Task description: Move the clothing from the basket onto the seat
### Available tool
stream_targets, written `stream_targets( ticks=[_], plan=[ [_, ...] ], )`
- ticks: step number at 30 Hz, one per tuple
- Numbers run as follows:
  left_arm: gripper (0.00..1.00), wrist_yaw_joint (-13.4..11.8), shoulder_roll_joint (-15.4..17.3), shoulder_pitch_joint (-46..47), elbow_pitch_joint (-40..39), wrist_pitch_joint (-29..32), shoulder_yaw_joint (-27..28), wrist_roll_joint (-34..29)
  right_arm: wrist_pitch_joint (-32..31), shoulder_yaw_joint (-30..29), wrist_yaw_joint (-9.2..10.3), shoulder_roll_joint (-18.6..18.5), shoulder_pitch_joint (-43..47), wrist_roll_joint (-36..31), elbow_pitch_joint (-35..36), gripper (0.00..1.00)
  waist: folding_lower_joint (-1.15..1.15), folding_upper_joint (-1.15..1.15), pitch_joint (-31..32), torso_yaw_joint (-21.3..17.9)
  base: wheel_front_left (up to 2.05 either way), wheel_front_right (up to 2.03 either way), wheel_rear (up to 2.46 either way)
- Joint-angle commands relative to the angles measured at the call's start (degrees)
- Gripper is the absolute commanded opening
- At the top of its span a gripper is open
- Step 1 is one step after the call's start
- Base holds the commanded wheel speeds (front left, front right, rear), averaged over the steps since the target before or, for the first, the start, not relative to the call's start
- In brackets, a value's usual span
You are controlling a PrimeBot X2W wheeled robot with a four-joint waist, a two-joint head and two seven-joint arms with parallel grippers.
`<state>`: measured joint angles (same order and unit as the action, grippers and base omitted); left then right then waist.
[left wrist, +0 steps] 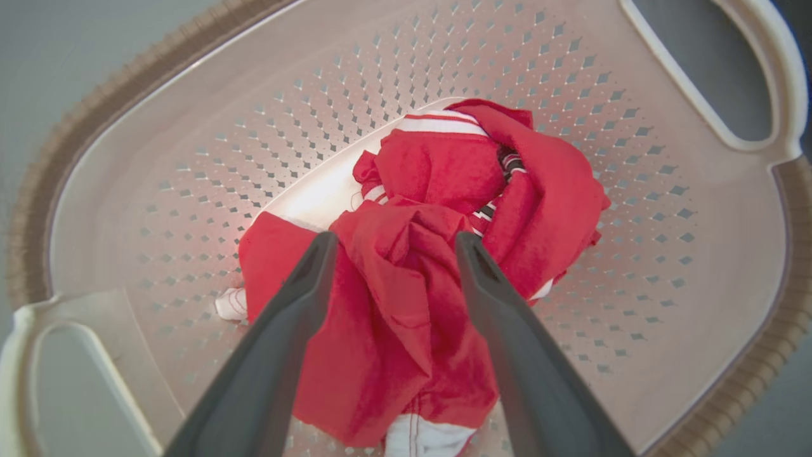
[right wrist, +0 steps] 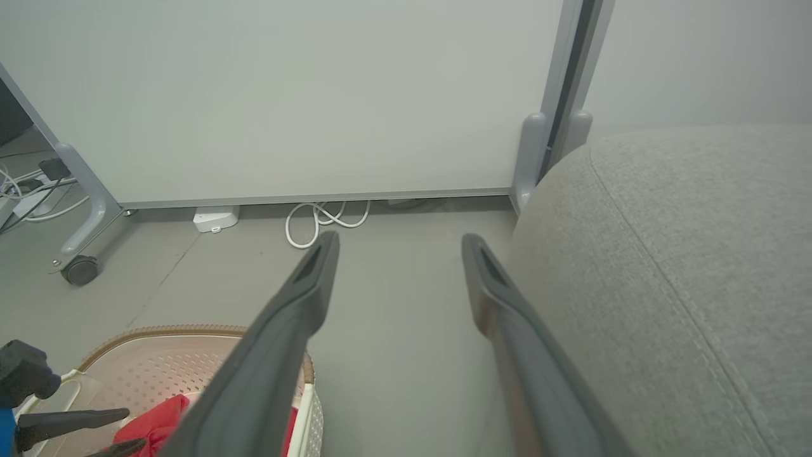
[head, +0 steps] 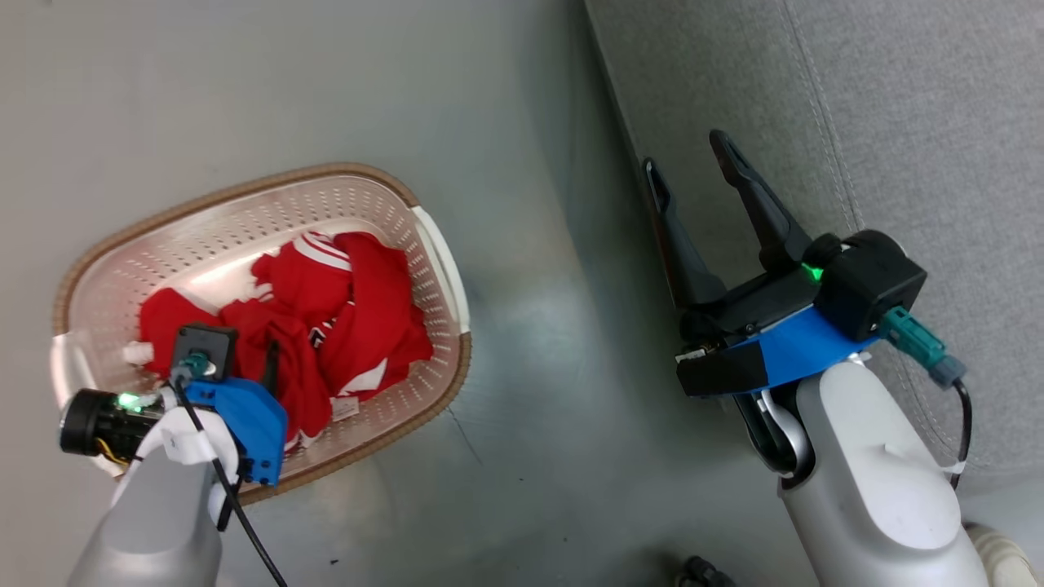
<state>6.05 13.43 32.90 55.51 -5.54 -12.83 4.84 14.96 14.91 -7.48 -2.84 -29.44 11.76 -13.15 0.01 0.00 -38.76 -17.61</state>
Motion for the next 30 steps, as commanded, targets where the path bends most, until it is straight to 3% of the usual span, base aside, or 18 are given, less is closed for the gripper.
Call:
stream_targets(
  ticks=[1,7,18,20,30],
  plan=[
    [1.0,-0.3,1.0,2.0,1.1,0.4,0.0,-0.2,0.3,0.2,-0.03,-0.1,-1.7,0.5,0.8,1.0,-0.01,0.0,-3.1,-2.8,0.0,0.0,0.0],
    [1.0,-2.5,3.1,5.1,4.7,2.3,0.4,-0.3,0.3,0.7,-0.03,-0.1,-2.5,1.7,3.0,1.0,-0.01,0.0,-6.2,-4.6,0.0,0.0,0.0],
    [1.0,-4.1,4.8,8.5,8.7,4.4,0.7,0.7,0.3,1.6,-0.03,-0.1,-2.8,3.2,5.3,1.0,-0.01,0.0,-9.6,-5.7,0.0,0.0,0.0],
    [0.0,-3.9,4.8,9.0,9.2,4.5,0.5,0.9,0.3,1.6,-0.03,-0.1,-2.7,3.3,5.4,1.0,-0.01,0.0,-9.8,-5.8,0.0,0.0,0.0],
    [0.0,-2.5,5.0,10.9,11.8,3.9,-0.2,1.9,0.3,1.7,-0.03,-0.1,-3.3,3.8,5.0,1.0,-0.01,0.0,-9.6,-5.7,0.0,0.0,0.0]
  ],
)
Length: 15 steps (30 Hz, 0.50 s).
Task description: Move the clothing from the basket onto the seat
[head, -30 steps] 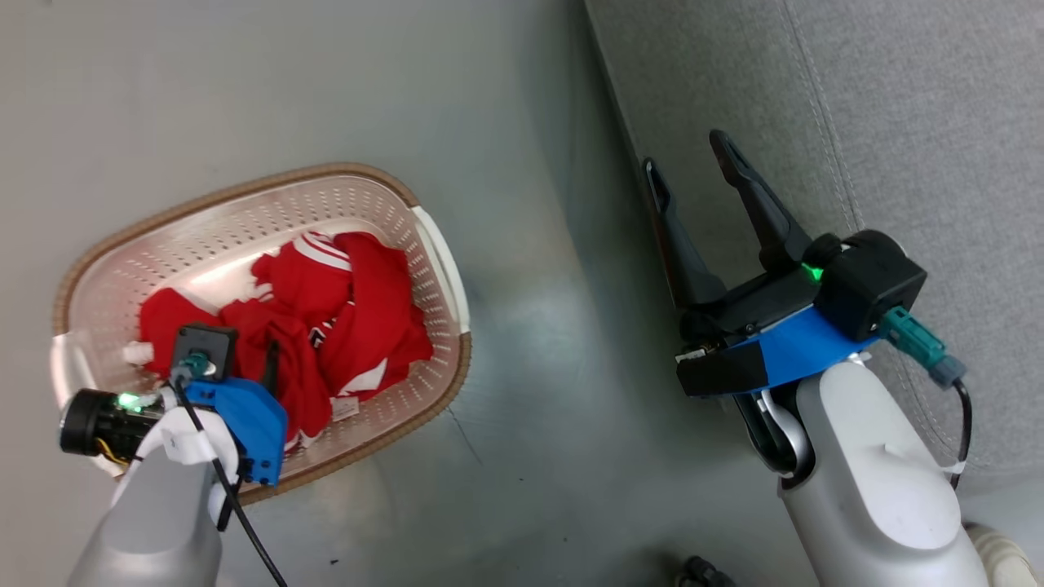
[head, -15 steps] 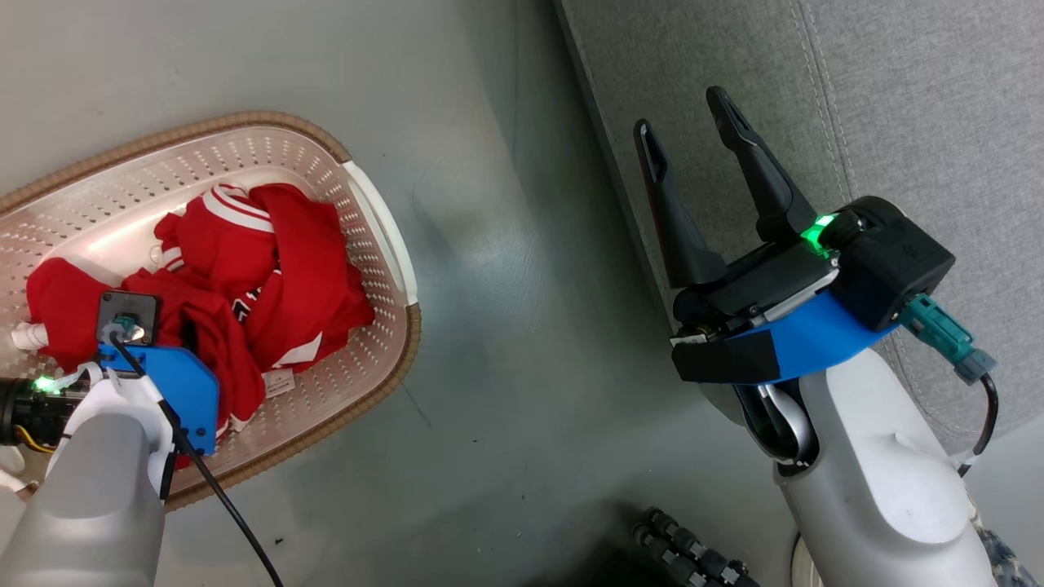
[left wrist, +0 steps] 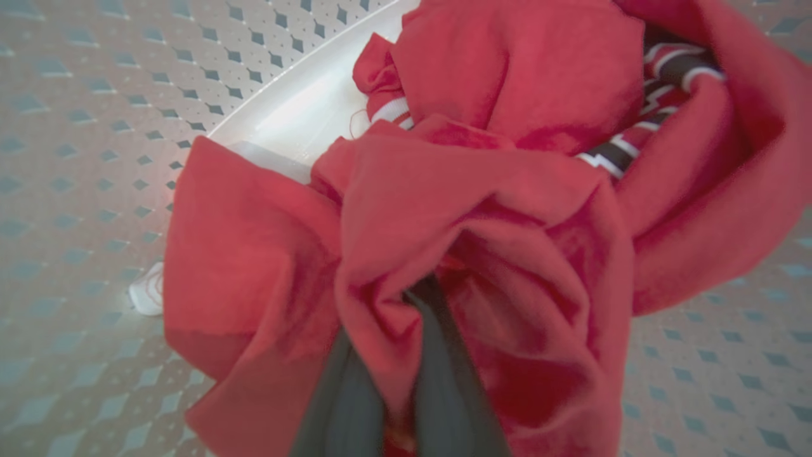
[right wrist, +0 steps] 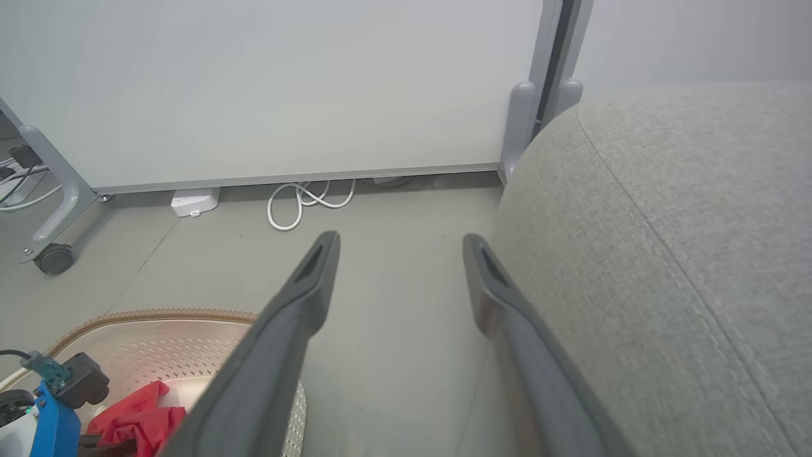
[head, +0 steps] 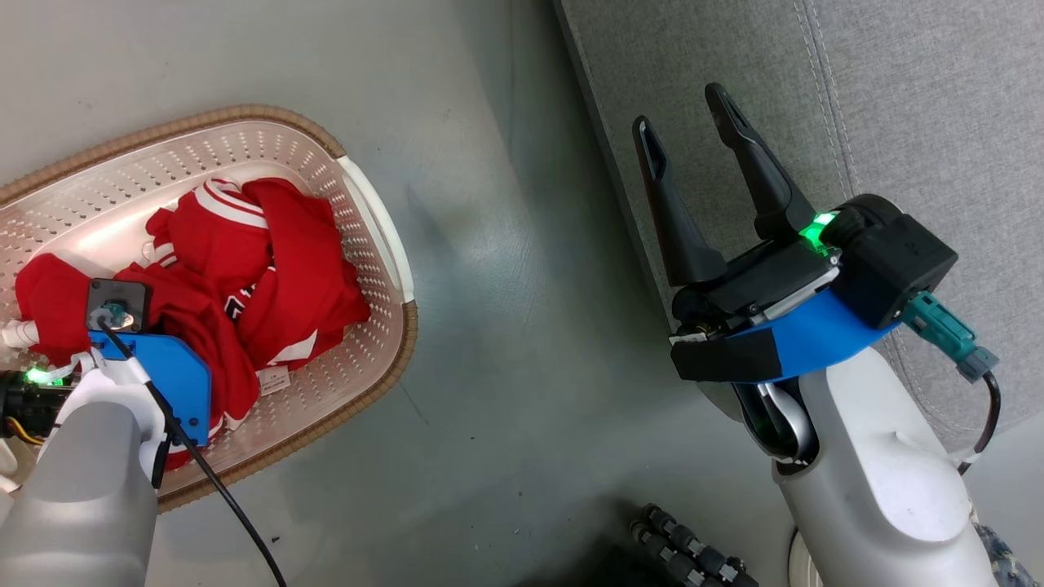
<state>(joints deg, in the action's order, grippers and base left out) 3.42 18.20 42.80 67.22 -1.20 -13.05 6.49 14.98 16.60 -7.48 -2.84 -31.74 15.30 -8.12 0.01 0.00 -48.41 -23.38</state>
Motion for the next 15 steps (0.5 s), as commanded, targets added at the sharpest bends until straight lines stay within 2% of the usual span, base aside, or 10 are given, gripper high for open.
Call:
stream_targets(
  ticks=[1,9,15],
  plan=[
    [0.0,0.2,0.2,1.2,0.3,-0.5,-0.1,0.4,0.3,0.0,-0.03,-0.1,-1.0,0.2,-0.1,1.0,-0.01,0.0,0.1,0.1,0.0,0.0,0.0],
    [0.0,0.7,-1.0,2.5,2.3,-1.3,-1.0,1.0,0.3,0.0,-0.02,-0.1,-1.1,-0.3,-0.8,1.0,-0.01,0.0,1.2,0.9,0.0,0.0,0.0],
    [0.0,1.6,-4.1,2.2,3.4,-3.5,-1.5,2.1,0.3,-1.0,-0.03,-0.1,0.2,-2.0,-2.4,1.0,-0.01,0.0,5.9,3.7,0.0,0.0,0.0]
  ],
)
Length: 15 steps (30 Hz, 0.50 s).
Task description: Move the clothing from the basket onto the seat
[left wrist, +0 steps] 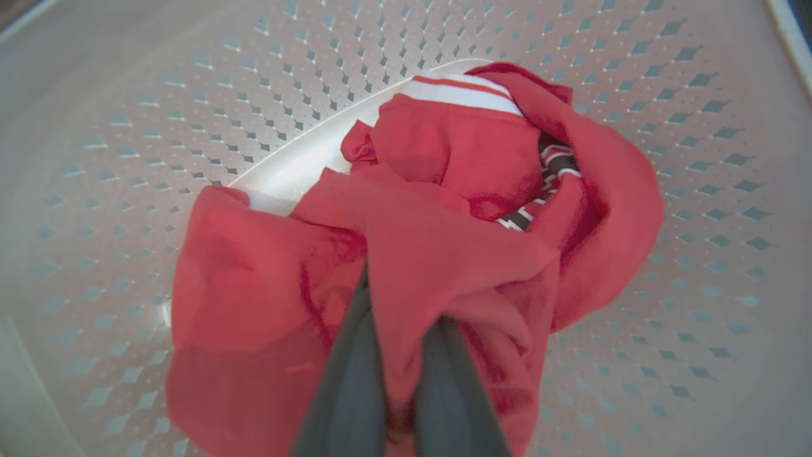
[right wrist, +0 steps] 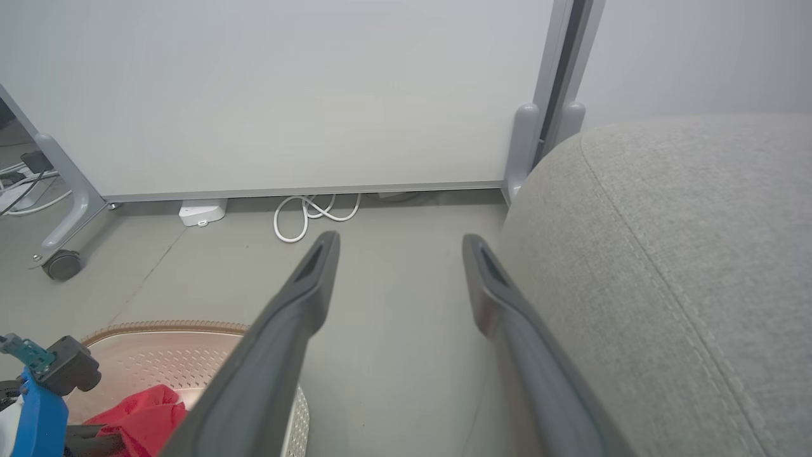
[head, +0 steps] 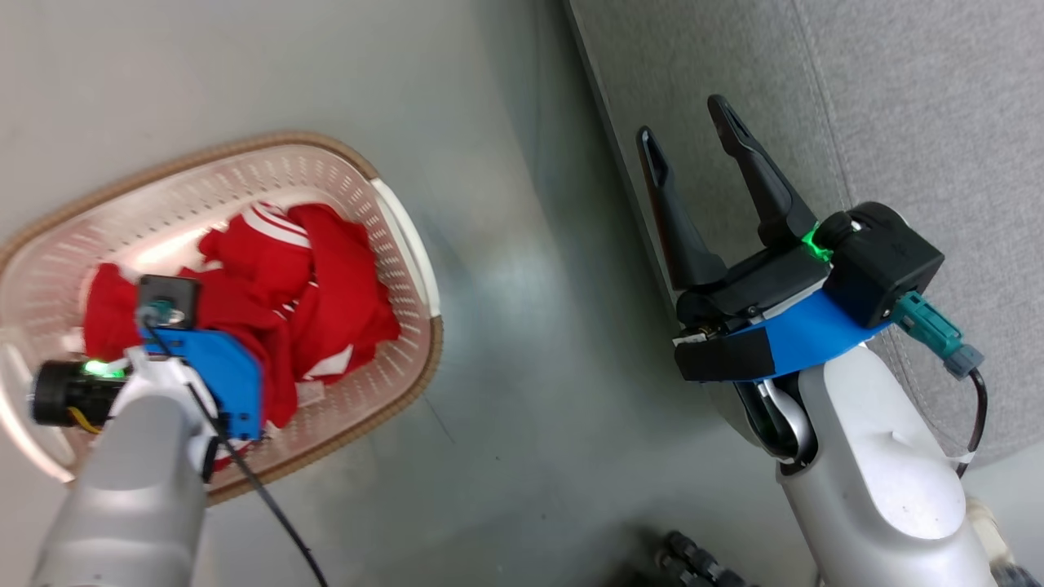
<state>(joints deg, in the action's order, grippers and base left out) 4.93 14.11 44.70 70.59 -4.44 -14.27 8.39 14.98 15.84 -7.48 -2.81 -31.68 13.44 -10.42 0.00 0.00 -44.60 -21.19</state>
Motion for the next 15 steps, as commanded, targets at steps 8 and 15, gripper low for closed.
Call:
stream_targets(
  ticks=[8,15],
  plan=[
    [0.0,1.9,-5.9,-1.7,1.4,-3.1,-2.8,0.8,0.3,-2.1,-0.03,-0.2,3.5,-3.2,-3.7,1.0,0.0,0.0,13.7,7.2,0.0,0.0,0.0],
    [0.0,2.6,-9.4,-6.1,1.6,-8.4,-6.0,1.7,0.1,-2.2,-0.03,-0.2,7.5,-5.0,-7.3,1.0,0.0,0.0,25.1,11.4,0.0,0.0,0.0]
  ],
)
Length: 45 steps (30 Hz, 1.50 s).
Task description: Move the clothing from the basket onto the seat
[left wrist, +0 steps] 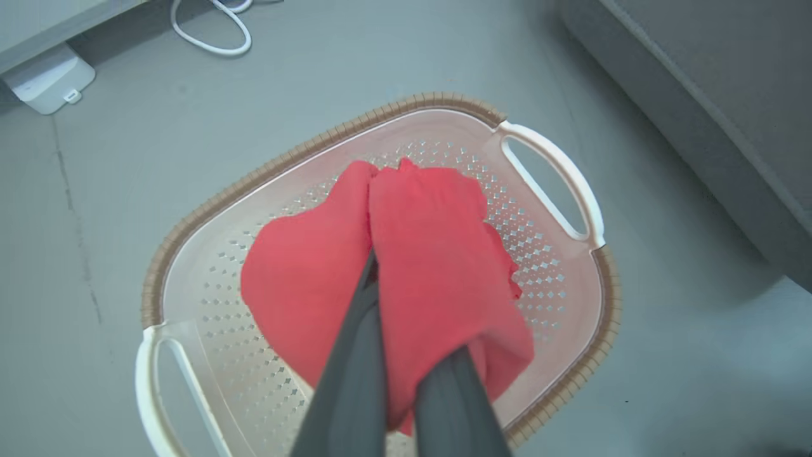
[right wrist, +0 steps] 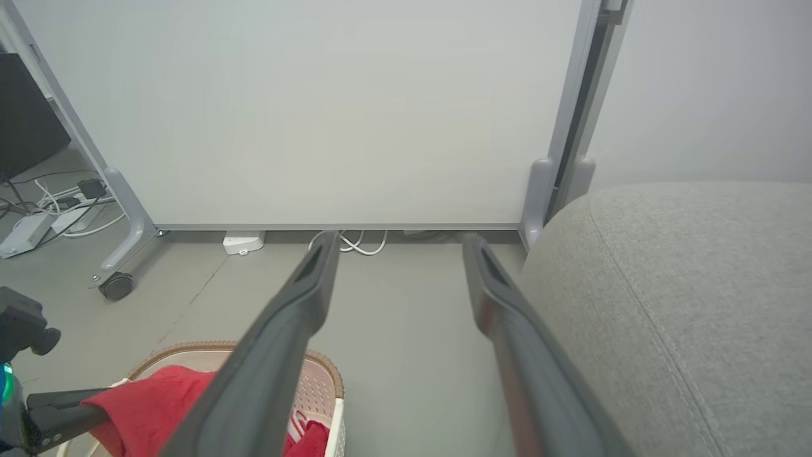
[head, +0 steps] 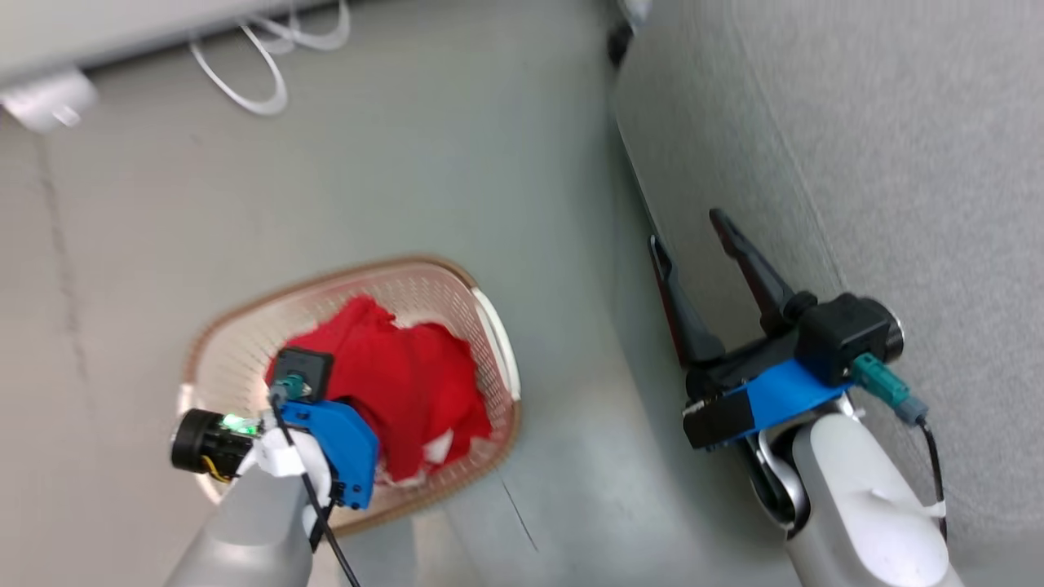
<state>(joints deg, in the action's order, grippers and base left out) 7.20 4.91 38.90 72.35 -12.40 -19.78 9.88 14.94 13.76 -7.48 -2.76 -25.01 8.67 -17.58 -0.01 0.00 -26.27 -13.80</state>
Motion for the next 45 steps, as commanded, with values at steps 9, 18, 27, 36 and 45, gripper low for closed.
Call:
stream_targets(
  ticks=[9,18,27,36,45],
  plan=[
    [0.0,0.3,-2.1,-3.3,-7.4,-1.1,-9.9,6.9,-2.7,-1.0,-0.03,-0.2,6.2,-0.5,-1.1,1.0,0.01,0.0,17.5,6.8,0.0,0.0,0.0],
    [0.0,0.3,-2.0,-1.8,-19.0,1.5,-20.8,17.2,-4.7,-1.3,-0.03,-0.2,11.1,-0.7,0.2,1.0,0.01,0.0,23.1,8.3,0.0,0.0,0.0],
    [0.0,0.2,-2.0,1.2,-24.0,2.5,-25.1,23.1,-6.1,-0.5,-0.03,-0.2,14.0,0.1,1.4,1.0,0.01,0.0,25.9,8.6,0.0,0.0,0.0],
    [0.0,-2.0,-2.0,5.1,-28.6,3.7,-30.1,29.1,-7.0,0.0,-0.03,-0.2,15.2,0.1,2.3,1.0,0.01,0.0,27.5,8.5,0.0,0.0,0.0],
    [0.0,-4.1,-2.0,6.5,-29.1,3.3,-35.0,33.2,-7.8,1.8,-0.03,-0.2,14.8,-0.9,3.0,1.0,0.01,0.0,28.1,8.1,0.0,0.0,0.0]
  ],
)
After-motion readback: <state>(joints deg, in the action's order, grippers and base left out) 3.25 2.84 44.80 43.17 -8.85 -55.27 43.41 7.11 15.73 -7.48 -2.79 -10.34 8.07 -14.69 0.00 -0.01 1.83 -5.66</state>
